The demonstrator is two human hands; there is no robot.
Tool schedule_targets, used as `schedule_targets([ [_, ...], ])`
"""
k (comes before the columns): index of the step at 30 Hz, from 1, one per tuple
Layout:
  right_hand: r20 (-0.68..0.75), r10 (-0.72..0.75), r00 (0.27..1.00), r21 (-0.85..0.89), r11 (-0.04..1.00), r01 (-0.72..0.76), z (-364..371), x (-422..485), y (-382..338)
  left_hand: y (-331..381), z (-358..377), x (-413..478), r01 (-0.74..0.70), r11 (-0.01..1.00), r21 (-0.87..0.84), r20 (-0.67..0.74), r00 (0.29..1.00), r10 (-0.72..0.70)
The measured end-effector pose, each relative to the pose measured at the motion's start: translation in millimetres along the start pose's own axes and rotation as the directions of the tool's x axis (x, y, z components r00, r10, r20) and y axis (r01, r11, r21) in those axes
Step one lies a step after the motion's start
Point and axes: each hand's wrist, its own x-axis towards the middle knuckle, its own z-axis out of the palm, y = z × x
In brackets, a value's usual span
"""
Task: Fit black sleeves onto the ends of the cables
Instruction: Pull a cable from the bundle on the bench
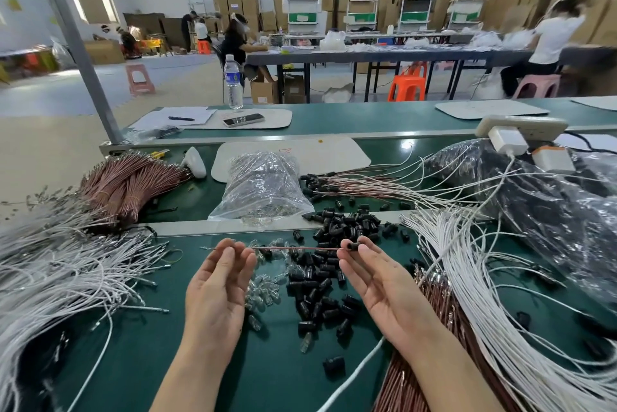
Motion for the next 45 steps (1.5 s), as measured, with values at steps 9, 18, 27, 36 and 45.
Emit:
schedule_targets([
  [9,0.045,0.005,0.999,0.028,1.0,-0.006,0,-1,2,1,-1,-3,-0.007,1.0,0.018,0.012,1.0,0.007],
  [18,0.095,0.013,0.995,0.001,1.0,-0.013,1,-5,4,2,-1,-3,-0.001,1.0,0.011,0.022,1.0,0.0],
  [27,0.16,0.049,0.986,-0.004,0.999,-0.049,6,-7,11,-7,2,-10,-0.079,0.983,0.169,0.152,0.987,0.053],
  [36,0.185,0.018,0.983,-0.153,0.988,0.011,13,-11,20,-35,21,-46,-0.392,0.71,0.585,0.5,0.863,0.065],
  [45,0.185,-0.002,0.983,-0.167,0.985,0.034,12,-10,20,-38,20,-48,-0.301,0.752,0.586,0.406,0.913,0.048],
])
